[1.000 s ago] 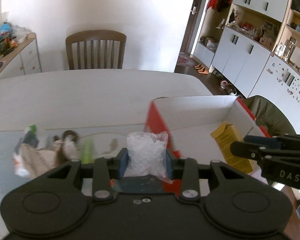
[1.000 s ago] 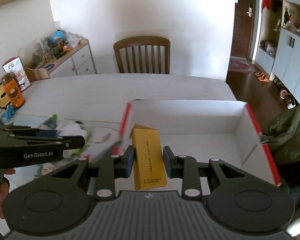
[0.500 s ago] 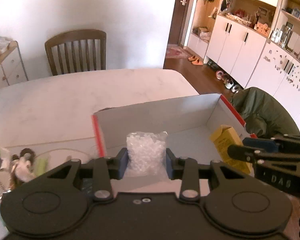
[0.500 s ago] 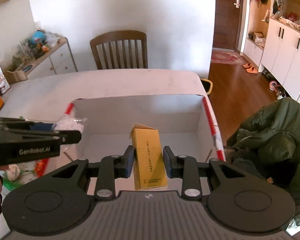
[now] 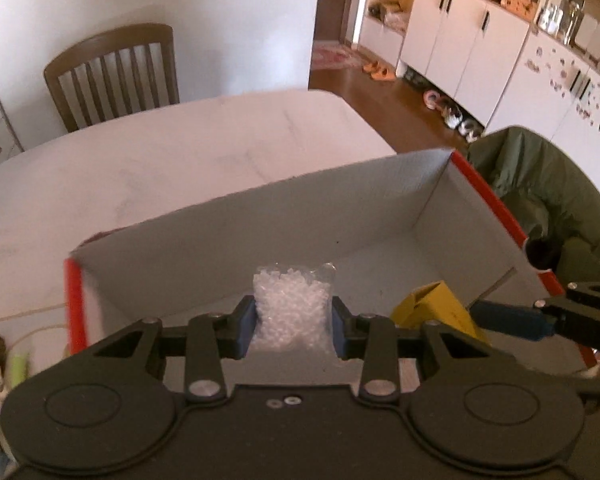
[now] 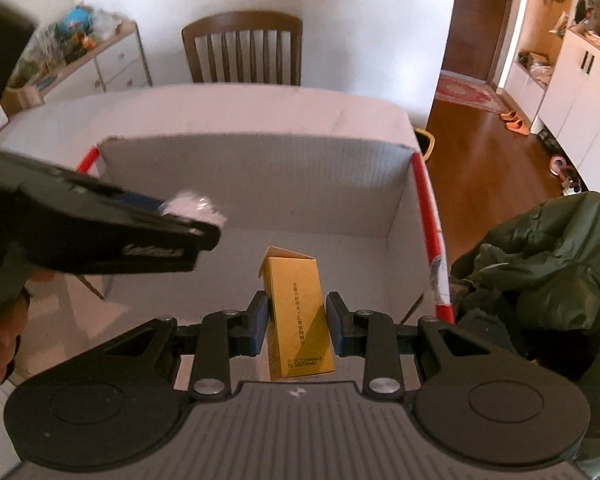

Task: Organize objects
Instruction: 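Carry the yellow box and foam bag with both tools into the red shoebox, then open both tools to drop the yellow box and foam bag inside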

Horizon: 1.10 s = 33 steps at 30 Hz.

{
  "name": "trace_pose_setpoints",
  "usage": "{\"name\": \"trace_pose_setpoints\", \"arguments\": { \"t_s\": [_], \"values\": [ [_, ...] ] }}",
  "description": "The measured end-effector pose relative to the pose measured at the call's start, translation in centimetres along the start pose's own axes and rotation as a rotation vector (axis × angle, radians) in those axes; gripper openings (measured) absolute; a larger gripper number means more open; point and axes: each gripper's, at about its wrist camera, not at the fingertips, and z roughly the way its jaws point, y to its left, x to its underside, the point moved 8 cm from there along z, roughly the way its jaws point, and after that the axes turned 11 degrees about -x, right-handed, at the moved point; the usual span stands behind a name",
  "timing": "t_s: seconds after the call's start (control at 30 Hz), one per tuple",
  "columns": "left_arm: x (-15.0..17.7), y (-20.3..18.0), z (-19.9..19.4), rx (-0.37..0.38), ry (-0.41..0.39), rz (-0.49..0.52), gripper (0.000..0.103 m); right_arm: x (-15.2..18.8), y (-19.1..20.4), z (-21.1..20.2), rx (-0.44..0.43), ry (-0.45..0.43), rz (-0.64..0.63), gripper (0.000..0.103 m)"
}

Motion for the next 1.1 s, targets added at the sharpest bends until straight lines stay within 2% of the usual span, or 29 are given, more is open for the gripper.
{"name": "trace_pose_setpoints", "arguments": {
  "t_s": [0.47,0.67,0.93,1.1],
  "values": [
    [0.5,-1.5,4.6,0.016,0.15,0.002,0.036,1.6,0.0,3.3,-0.031,0.117,-0.015,0.03],
    [0.9,-1.6,5.4,0.03,0.193,-0.002,0.036,1.7,0.8,3.3,-0.037,0.131,-0.047,0.03],
    [1.2,-1.5,5.7,0.036,0.212,0.0,0.038,1.7,0.6,2.5,-0.065,0.124,-0.015,0.03],
    [1.0,-2.0,5.8,0.029,0.212,-0.017,0.043,1.4,0.6,1.8,-0.072,0.105,-0.018,0.03]
  ]
}}
